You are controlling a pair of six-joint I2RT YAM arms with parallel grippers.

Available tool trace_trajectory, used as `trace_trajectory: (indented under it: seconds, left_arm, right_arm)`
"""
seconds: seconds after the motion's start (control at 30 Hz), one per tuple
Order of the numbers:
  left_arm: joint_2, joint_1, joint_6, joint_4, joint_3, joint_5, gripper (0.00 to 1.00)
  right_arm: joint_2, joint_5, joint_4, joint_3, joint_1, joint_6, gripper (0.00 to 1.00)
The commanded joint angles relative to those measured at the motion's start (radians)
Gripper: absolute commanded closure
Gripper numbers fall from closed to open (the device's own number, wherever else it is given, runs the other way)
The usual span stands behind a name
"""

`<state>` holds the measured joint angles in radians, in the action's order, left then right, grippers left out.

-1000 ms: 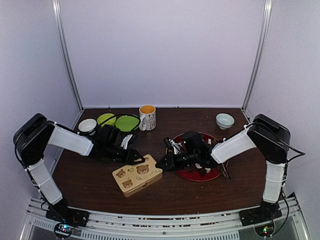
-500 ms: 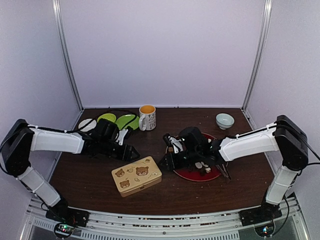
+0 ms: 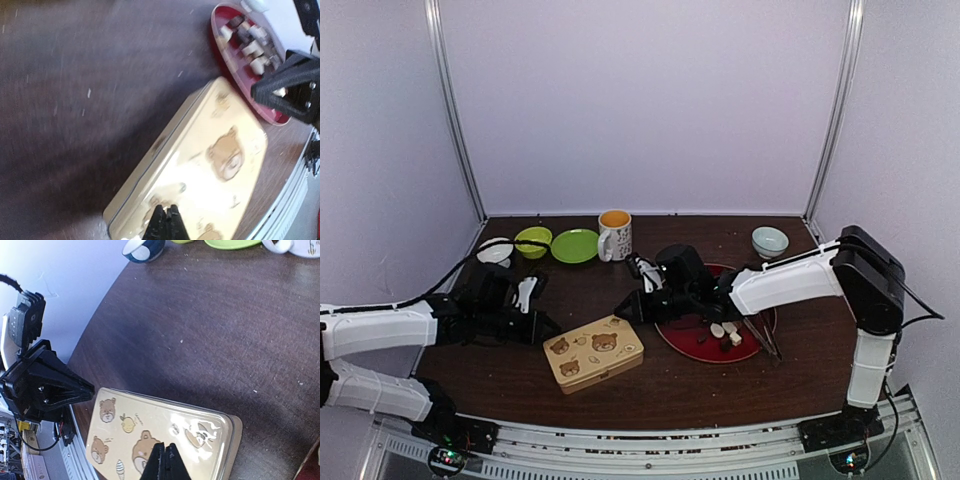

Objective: Pack the chocolate

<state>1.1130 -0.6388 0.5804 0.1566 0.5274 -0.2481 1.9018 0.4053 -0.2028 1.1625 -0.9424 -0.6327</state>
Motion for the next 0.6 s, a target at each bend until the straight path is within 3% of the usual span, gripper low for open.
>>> trace_trajectory:
  seconds: [0.0,0.17,0.3,0.47,0.57]
  left_arm:
    - [-0.014,-0.001,0.085,-0.111,-0.090,-0.022,1.00]
    - [-0.061,-0.001,0.094,-0.127,-0.115,-0.008,1.00]
    - [-0.161,-0.002,0.057,-0.013,-0.056,0.022,1.00]
    - [-0.275,-0.002,0.041,0.076,-0.017,0.054,1.00]
    - [-0.300,-0.002,0.051,0.078,-0.026,0.048,1.00]
  right_arm:
    - [0.066,-0.007,-0.049,0.036,-0.002,-0.021,1.00]
    - [0.056,0.006,-0.027,0.087,-0.002,-0.006,1.00]
    - [0.049,-0.033,0.010,0.107,0.000,0.024,1.00]
    - [0.145,-0.104,0.065,0.107,0.006,0.022,1.00]
    - [0.201,-0.090,-0.003,0.060,0.018,-0.027,1.00]
